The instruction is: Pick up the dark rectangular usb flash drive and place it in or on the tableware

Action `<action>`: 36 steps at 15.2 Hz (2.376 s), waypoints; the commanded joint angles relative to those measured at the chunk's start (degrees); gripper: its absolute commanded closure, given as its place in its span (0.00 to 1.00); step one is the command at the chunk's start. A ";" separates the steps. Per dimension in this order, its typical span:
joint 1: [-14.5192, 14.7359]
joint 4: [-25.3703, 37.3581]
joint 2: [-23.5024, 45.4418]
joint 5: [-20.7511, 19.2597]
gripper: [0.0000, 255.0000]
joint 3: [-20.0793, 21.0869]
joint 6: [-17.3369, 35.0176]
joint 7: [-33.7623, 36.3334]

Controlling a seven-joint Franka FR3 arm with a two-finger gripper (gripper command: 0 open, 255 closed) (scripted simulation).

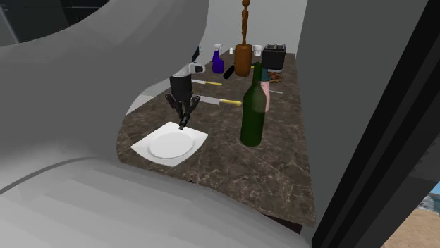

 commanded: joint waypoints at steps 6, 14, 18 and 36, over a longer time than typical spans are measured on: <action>3.54 -4.68 -2.35 -0.05 1.00 1.66 2.23 6.01; 5.31 -4.53 2.58 -3.43 1.00 -0.70 6.62 8.22; 6.30 -4.14 5.15 -5.04 1.00 -2.02 8.69 9.28; 5.68 -4.29 3.67 -4.12 0.00 -1.21 7.41 8.66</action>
